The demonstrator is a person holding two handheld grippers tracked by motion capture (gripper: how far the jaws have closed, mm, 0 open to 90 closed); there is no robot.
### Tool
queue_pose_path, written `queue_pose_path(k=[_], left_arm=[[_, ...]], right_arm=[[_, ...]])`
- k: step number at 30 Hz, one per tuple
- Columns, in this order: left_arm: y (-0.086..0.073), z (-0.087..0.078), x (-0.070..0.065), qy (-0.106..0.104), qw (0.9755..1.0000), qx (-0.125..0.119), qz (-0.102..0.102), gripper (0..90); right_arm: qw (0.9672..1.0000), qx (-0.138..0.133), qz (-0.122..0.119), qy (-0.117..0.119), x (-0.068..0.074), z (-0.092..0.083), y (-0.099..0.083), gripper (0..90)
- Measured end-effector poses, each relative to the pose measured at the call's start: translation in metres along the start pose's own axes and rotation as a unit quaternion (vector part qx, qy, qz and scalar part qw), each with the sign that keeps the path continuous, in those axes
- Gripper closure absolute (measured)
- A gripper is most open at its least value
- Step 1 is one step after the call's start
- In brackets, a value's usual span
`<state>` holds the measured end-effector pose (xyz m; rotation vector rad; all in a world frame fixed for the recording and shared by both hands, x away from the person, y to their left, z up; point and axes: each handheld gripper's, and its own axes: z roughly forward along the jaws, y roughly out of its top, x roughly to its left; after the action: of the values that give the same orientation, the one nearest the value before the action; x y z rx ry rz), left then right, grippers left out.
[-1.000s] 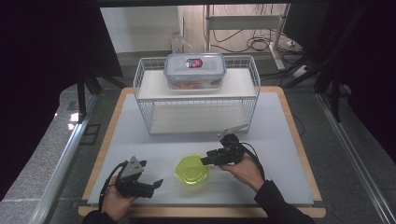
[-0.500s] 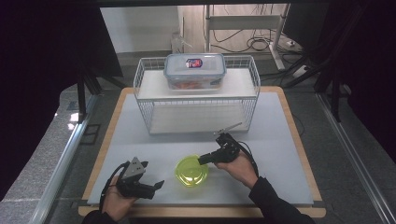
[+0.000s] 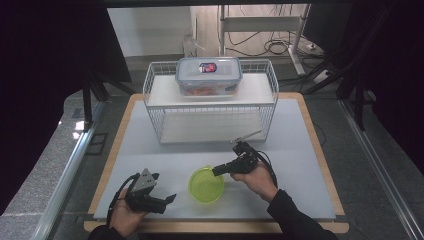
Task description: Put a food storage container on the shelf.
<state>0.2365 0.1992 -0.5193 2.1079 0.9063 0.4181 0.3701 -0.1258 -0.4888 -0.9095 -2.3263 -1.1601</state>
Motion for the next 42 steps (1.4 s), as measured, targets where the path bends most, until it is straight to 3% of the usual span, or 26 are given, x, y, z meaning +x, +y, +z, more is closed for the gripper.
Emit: queue_pose_path(k=[5,16,29,42], left_arm=[[0.0,0.0,0.0,-0.001,1.0,-0.001,-0.001,7.7],[0.0,0.001,0.001,-0.001,1.0,0.0,-0.003,7.7],[0.0,0.001,0.001,-0.001,1.0,0.0,-0.003,7.8],[0.0,0.001,0.001,0.0,1.0,0.0,-0.005,7.8]], right_arm=[[0.9997,-0.017,-0.004,-0.015,0.002,-0.012,0.0,82.7],[0.9978,-0.065,0.005,-0.011,0.001,-0.038,0.0,84.1],[0.9954,-0.096,0.002,-0.009,0.005,-0.057,0.004,84.3],[0.9896,-0.144,-0.012,-0.003,0.016,-0.084,0.015,84.3]])
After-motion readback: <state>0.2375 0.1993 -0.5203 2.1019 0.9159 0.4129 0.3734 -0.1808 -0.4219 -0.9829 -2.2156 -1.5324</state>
